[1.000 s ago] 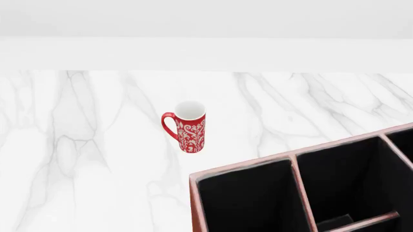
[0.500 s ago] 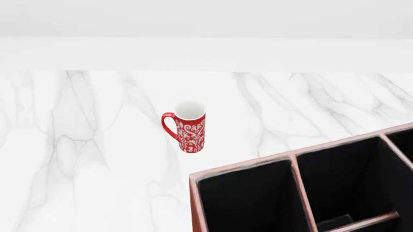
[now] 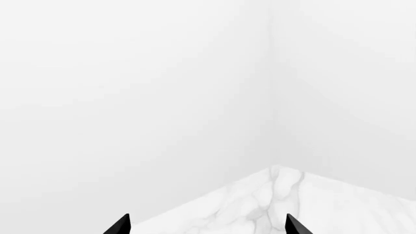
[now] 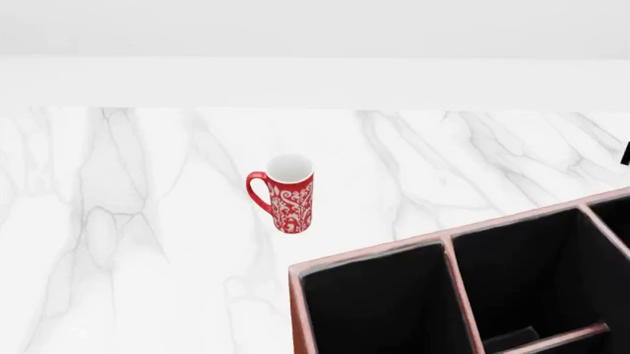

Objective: Pick up the book and place it in the right compartment of the caddy.

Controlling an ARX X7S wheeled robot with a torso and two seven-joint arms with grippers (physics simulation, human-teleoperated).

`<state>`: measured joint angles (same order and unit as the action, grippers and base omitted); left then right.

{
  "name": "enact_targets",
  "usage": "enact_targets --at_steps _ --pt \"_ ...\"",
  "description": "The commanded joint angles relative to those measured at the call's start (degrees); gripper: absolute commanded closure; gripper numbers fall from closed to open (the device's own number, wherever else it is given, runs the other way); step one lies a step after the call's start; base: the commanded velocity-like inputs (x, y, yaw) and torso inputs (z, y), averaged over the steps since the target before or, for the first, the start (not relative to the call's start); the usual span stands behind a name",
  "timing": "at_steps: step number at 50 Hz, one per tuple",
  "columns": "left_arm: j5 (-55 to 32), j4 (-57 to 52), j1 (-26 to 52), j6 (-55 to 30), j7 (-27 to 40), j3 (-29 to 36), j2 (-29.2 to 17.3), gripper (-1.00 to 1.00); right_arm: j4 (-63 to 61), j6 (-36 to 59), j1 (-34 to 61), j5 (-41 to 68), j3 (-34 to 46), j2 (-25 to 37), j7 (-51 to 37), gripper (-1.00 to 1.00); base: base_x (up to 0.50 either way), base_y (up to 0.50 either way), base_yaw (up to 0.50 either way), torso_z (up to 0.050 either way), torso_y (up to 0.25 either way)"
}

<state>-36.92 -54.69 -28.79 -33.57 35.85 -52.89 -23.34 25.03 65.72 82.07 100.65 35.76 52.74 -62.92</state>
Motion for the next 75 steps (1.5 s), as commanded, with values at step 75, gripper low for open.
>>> enact_targets --at_steps 75 --pt "-0.89 -0.54 -0.59 -0.46 1.25 0.12 -1.19 -1.0 12.23 -6.79 -4.54 -15.54 6.99 -6.36 13.06 1.0 0.0 0.0 0.0 0.0 0.002"
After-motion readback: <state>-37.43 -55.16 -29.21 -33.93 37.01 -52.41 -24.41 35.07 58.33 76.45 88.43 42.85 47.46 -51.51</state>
